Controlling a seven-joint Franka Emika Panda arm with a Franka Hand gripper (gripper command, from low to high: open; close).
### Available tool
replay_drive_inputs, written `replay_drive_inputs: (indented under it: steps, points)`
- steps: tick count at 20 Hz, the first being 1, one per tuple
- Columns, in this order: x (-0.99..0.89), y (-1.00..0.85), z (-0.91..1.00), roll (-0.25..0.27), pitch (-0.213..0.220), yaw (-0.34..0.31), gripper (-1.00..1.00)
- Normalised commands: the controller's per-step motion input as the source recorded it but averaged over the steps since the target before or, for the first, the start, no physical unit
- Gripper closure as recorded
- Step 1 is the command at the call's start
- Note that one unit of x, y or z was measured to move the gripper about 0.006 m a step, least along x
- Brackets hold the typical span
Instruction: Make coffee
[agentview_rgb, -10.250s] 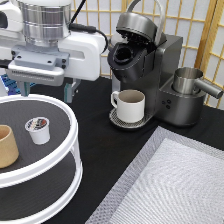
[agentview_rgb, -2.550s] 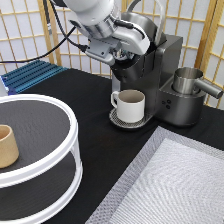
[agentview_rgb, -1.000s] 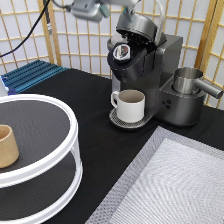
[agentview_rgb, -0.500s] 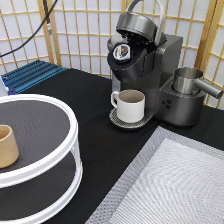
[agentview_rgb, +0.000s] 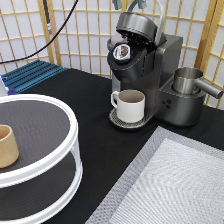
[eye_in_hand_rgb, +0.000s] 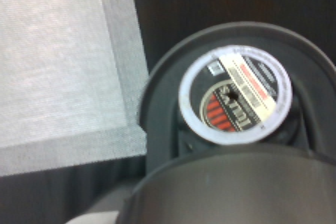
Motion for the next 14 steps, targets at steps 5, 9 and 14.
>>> replay_drive_inputs:
  steps: [5,9,14]
  points:
    - [0.47,-0.03,0.06,-0.107,0.091,-0.002,-1.00]
    - [0.63,-0.02,-0.08,-0.081,0.157,-0.001,-1.00]
    - [0.33,-0.20,-0.03,-0.013,0.171,0.000,-1.00]
